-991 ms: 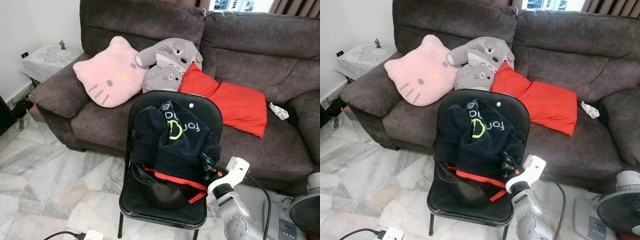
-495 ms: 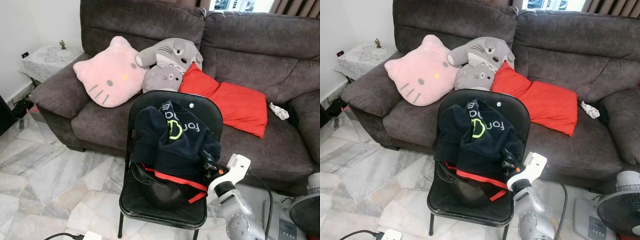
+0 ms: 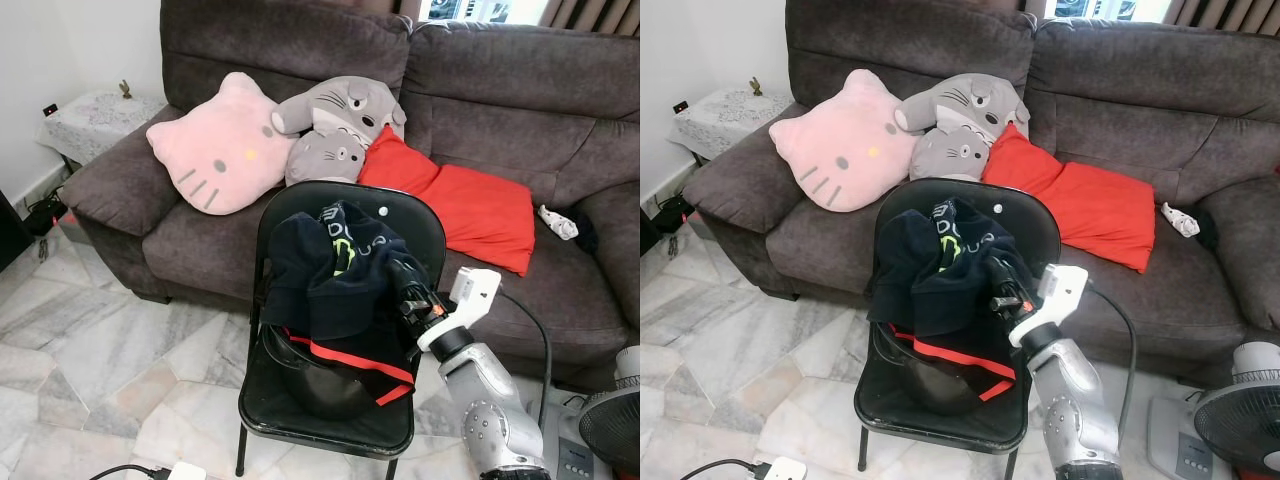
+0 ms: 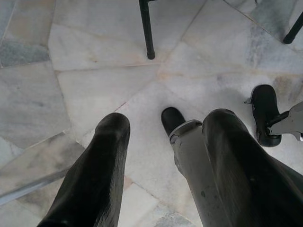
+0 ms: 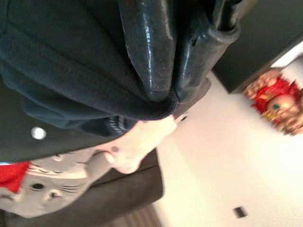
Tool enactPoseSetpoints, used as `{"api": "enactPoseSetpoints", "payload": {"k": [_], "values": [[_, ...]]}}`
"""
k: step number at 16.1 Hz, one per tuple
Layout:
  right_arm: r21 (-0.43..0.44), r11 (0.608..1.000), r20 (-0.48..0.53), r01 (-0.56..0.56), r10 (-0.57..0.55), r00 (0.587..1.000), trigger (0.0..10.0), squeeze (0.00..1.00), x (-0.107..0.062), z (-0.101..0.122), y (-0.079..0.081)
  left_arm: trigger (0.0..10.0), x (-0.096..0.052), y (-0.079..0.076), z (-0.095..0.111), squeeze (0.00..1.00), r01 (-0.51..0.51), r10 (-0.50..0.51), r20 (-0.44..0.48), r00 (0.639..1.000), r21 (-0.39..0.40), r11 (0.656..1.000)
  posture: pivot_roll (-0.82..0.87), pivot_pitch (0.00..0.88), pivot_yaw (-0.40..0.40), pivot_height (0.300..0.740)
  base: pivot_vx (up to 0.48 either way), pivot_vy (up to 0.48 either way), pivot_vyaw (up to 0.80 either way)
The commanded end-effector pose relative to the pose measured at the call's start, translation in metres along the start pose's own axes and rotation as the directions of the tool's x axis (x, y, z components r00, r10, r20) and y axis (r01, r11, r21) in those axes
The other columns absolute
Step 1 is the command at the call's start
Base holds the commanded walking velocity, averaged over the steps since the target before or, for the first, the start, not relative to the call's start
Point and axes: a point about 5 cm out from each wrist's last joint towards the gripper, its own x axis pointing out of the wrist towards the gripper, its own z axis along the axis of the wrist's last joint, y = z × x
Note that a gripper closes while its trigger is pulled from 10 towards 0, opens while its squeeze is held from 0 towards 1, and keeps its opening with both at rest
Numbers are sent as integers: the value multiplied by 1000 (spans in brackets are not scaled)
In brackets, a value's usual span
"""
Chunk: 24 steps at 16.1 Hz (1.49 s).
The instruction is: Hang hanger
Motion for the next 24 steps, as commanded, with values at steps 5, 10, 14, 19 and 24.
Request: {"api": "enactPoseSetpoints", "payload": {"k": [5,10,14,19,24], "values": [[-155,976,-63,-153,144,988,0,0,4,16,17,10000,-2,3,-9,0,-9,8,-41,999,-9,1000,-88,77,-30,740,0,0,0],[-351,935,-255,45,-142,956,0,0,-8,-6,-19,10000,-3,2,-13,0,0,0,-50,999,-8,1000,-93,81,-25,740,0,0,0],[-352,936,-230,9,-96,968,3255,0,-1,1,-11,10000,-4,3,-13,0,-1,1,-51,999,-6,1000,-92,82,-22,740,0,0,0],[-337,939,-188,-70,6,982,10000,0,9,10,7,10000,-3,2,-13,0,-2,1,-52,999,-4,1000,-94,83,-21,740,0,0,0],[-316,915,-133,-250,218,967,10000,0,26,23,44,10000,-4,2,-15,0,-3,3,-63,998,-5,1000,-89,81,-21,740,0,0,0]]}}
